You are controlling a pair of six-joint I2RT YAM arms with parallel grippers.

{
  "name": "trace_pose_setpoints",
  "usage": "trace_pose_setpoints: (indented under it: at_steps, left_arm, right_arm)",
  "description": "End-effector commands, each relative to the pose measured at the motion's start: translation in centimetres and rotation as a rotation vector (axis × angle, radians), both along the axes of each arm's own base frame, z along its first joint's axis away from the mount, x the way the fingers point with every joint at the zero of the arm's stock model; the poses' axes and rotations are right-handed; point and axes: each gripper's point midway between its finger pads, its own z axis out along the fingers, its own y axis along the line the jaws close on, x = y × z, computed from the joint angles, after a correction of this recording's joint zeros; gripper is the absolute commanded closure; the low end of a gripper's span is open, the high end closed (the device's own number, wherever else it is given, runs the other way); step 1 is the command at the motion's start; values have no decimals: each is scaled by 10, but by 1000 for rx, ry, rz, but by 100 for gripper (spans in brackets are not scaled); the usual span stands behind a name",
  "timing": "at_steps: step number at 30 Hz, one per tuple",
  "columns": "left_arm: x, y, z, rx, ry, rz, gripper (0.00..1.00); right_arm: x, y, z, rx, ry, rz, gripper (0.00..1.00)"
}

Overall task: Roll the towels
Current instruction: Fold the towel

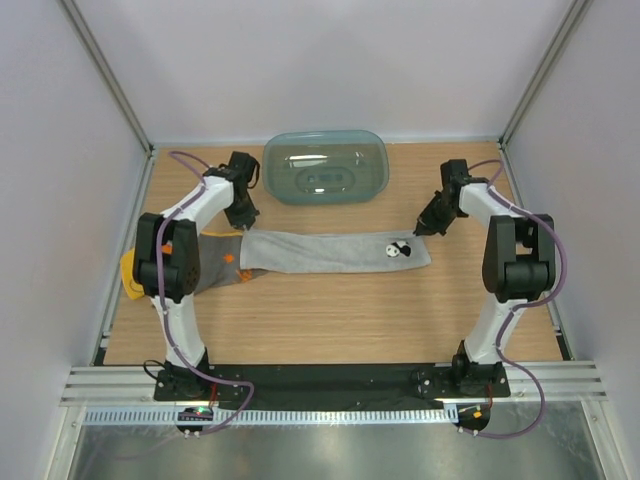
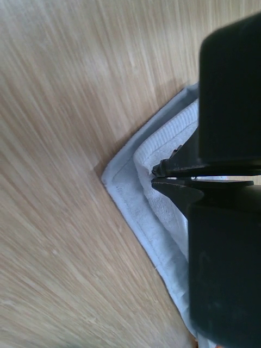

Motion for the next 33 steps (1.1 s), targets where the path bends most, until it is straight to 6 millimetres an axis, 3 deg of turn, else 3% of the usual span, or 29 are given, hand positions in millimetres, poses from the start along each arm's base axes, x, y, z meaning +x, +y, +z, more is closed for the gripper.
trace_pose_setpoints:
  at_steps: [1, 2, 3, 5, 7, 8, 11, 12, 13, 15, 16, 20, 21, 24, 28, 33]
  left_arm:
    - [9, 10, 4, 37, 0, 11, 85]
    - [10, 10, 7, 42, 0, 10, 64]
    - [7, 12, 9, 45, 2, 12, 50]
    - [0, 17, 22, 62, -28, 20, 23]
    - [-6, 22, 46, 65, -85, 33, 13]
    - [-15, 25, 44, 69, -76, 36, 9]
    - [-30, 24, 65, 27, -141, 49, 8]
    - [-46, 26, 51, 25, -108, 52, 8]
    - [-48, 25, 58, 3, -151, 76, 8]
    - [-68, 26, 35, -15, -112, 85, 8]
    - [-72, 24, 28, -33, -112, 106, 8]
    - [-84, 23, -9, -87, -71, 168, 13]
    - [-77, 21, -13, -108, -108, 177, 13]
    - [-80, 31, -32, -120, -105, 244, 17]
    - [-78, 46, -38, -104, -98, 292, 24]
    - [-84, 79, -38, -106, -107, 371, 24]
  right_arm:
    - [29, -2, 17, -7, -83, 1, 99]
    - [31, -1, 16, -5, -82, 11, 96]
    - [32, -1, 18, -2, -85, 17, 74]
    - [35, -5, 34, -29, -120, 24, 43]
    - [30, -17, 42, -96, -129, 15, 6]
    - [27, -20, 57, -113, -164, 9, 1]
    - [6, -26, 63, -142, -165, -5, 0]
    - [-10, -26, 66, -142, -174, -14, 0]
    - [-16, -26, 66, -141, -184, -18, 0]
    - [-31, -26, 75, -137, -223, -25, 0]
    - [-43, -25, 62, -130, -201, -25, 0]
    - [-66, -13, 52, -82, -199, -2, 0]
    - [-71, -8, 46, -56, -189, 11, 0]
    - [-79, 1, 44, -21, -191, 44, 3]
    - [-85, 2, 43, -21, -190, 62, 3]
    - [-87, 2, 36, -24, -174, 73, 3]
